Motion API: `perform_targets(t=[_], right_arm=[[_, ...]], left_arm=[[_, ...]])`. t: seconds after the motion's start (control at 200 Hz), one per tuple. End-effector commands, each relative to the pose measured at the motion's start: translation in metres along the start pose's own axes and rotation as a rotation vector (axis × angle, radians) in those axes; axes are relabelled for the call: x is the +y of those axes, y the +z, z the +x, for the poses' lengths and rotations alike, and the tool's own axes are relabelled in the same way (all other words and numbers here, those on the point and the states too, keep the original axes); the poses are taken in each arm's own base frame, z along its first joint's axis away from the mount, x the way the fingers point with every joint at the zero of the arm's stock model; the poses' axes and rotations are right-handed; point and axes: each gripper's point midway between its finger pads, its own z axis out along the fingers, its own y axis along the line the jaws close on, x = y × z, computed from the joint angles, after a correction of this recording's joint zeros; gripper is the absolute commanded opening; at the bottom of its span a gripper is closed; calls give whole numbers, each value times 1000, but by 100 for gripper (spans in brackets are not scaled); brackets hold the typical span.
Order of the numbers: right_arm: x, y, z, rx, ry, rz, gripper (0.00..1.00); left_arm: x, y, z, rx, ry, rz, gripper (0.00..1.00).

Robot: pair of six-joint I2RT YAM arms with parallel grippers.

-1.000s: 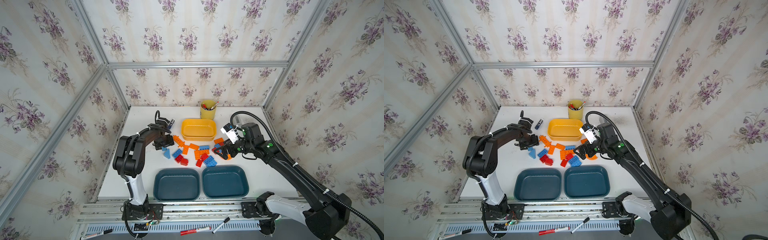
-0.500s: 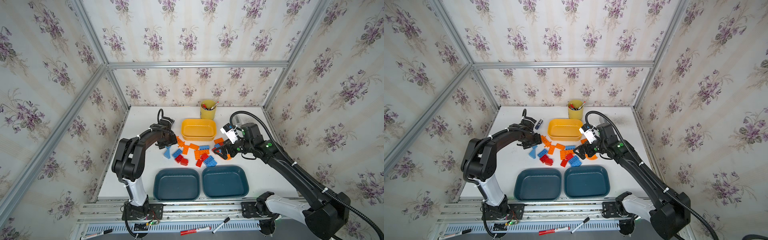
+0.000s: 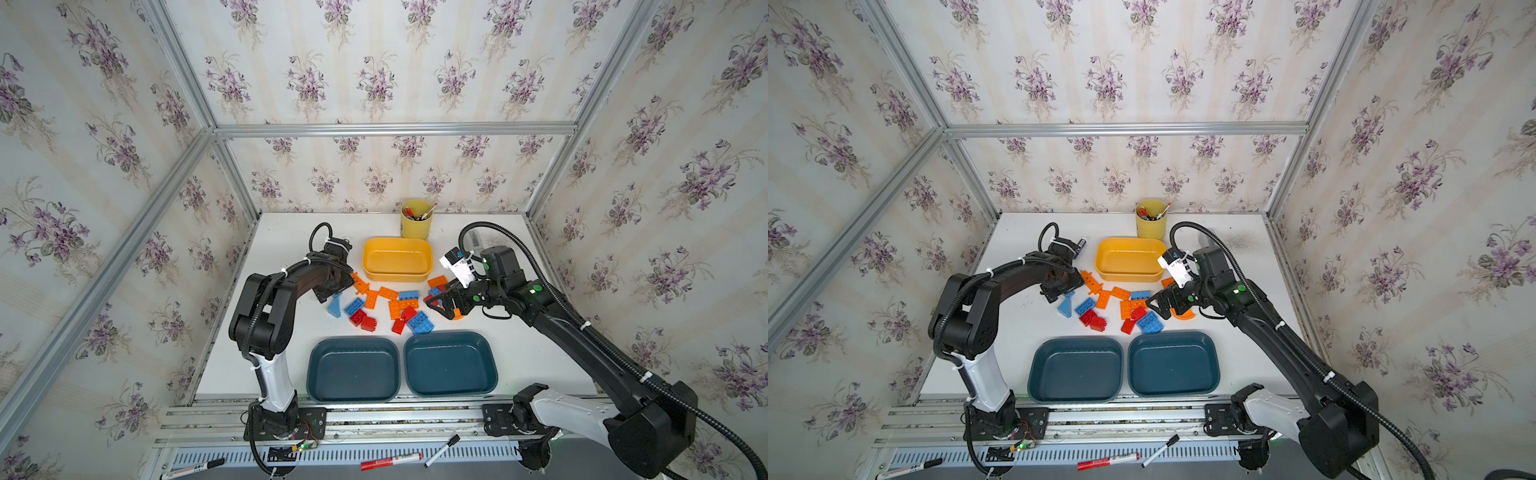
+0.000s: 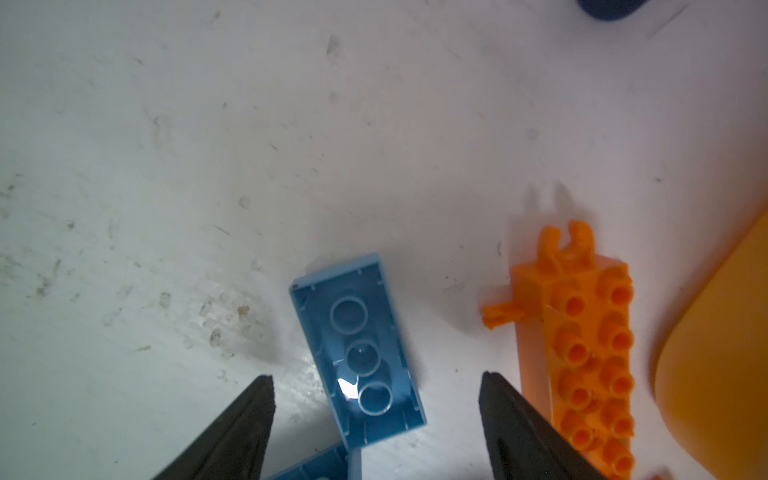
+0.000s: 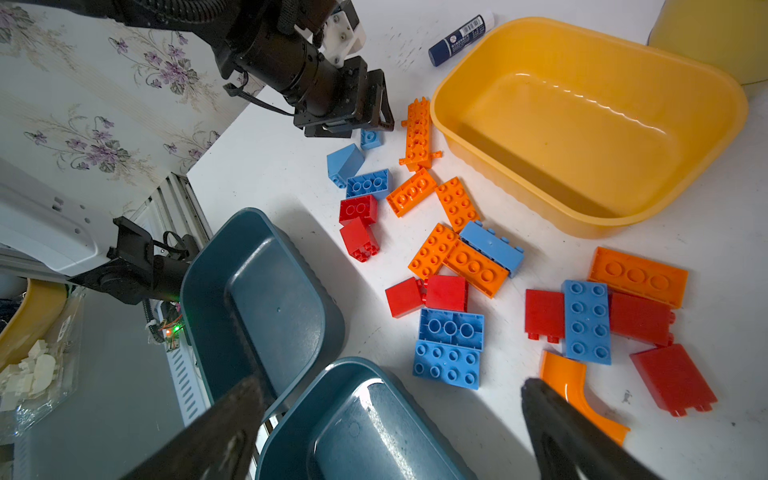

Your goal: Sort the legos into containers by color

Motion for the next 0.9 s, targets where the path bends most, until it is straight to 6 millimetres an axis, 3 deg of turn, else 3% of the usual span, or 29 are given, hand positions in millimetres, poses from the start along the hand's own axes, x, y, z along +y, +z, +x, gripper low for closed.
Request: perform_targets(t=[0.0, 0.12, 0.235, 0.42, 0.545, 0.715, 0.895], right_arm=[[4, -3, -5, -24, -24, -20, 100], [2, -2, -4, -25, -18, -23, 100], [1, -4, -4, -27, -17, -20, 100], [0, -2, -5, -28, -10, -28, 100], [1, 0, -8, -32, -9, -36, 100], [1, 3, -8, -32, -6, -48, 100], [3, 5, -10, -41, 0, -68, 100]], left_arm=[[0, 6, -8, -26, -51, -16, 79], [-1, 20, -3, 3, -45, -20, 78], [-3, 19, -8, -16, -34, -17, 71], [0, 20, 1, -2, -21, -23, 48], [7, 15, 7, 1, 0, -28, 40], [5, 7, 10, 19, 53, -20, 37], [3, -7, 6, 8, 109, -14, 29]])
